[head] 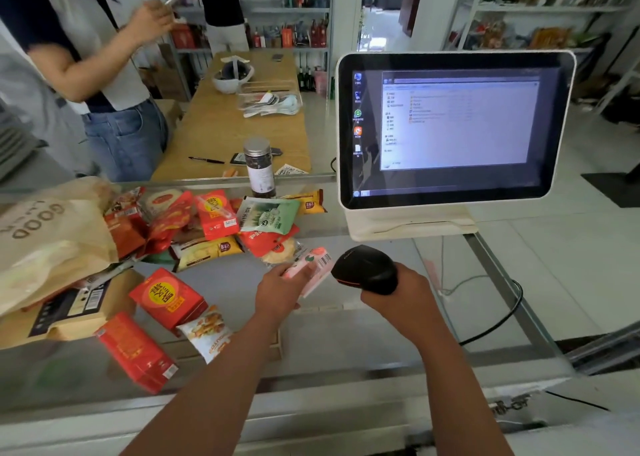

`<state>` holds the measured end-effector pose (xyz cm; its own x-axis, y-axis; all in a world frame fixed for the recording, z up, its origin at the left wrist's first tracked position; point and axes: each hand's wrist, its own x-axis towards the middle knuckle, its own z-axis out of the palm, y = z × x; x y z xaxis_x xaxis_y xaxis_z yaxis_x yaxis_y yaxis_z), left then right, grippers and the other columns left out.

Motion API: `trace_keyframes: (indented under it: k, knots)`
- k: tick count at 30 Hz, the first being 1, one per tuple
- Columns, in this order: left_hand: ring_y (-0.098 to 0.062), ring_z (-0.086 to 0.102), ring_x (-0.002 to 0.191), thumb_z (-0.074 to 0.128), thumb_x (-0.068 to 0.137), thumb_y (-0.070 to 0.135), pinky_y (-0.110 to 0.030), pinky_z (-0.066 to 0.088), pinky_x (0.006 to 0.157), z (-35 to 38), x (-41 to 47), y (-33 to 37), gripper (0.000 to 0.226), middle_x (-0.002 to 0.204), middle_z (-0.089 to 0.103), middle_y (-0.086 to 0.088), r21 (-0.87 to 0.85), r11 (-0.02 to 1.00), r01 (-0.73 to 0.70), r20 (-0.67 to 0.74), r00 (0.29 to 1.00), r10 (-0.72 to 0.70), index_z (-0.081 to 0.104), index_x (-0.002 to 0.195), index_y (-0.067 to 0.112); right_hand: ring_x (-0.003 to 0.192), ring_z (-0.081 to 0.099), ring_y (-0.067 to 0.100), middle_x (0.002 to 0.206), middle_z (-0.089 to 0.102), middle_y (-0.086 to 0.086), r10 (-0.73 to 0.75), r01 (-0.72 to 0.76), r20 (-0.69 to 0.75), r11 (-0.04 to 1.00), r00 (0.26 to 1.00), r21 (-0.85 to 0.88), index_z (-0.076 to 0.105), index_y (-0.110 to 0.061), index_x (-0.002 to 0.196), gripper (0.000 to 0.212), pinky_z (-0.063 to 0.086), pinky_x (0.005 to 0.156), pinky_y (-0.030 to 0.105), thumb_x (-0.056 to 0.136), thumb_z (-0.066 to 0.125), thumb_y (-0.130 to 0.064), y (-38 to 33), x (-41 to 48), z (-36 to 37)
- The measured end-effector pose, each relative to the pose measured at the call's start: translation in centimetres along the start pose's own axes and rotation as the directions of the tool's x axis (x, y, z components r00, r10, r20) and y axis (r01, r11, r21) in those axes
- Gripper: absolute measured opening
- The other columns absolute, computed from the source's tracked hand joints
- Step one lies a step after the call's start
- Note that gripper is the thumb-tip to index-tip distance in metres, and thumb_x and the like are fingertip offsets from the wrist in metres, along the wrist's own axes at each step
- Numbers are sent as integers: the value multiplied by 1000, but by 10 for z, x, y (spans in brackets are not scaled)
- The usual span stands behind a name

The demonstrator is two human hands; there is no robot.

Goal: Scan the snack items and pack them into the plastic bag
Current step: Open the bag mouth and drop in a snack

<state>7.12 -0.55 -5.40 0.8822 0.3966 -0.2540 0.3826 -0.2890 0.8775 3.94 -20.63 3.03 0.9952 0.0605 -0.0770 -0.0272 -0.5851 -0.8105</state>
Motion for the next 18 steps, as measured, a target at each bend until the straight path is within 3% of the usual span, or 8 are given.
trace_keyframes:
  k: [7,12,18]
  knots:
    - [-13,58,78,66,84,51,-27,57,56,0,-2,1,61,104,56,1,10,1000,-2,6,1000,2,56,132,16,73,59,7,74,60,-8,-6,6,10,1000,1000,-2,58,-24,90,22,41,61,13,77,73,-16,-1,-4,-3]
    - [-18,58,88,64,85,53,-31,59,63,1,-4,2,64,106,51,2,26,999,20,10,1000,-20,52,136,17,72,57,4,73,57,-11,-12,12,3,1000,1000,-5,58,-22,94,22,39,61,11,79,73,-15,-2,-6,-6]
    - [-16,57,83,64,84,54,-27,57,57,1,-4,1,64,105,51,2,44,999,10,3,1000,-10,53,135,17,69,56,4,71,57,-11,-16,16,-6,1000,1000,-15,58,-22,92,21,37,58,11,78,72,-15,1,-8,-6]
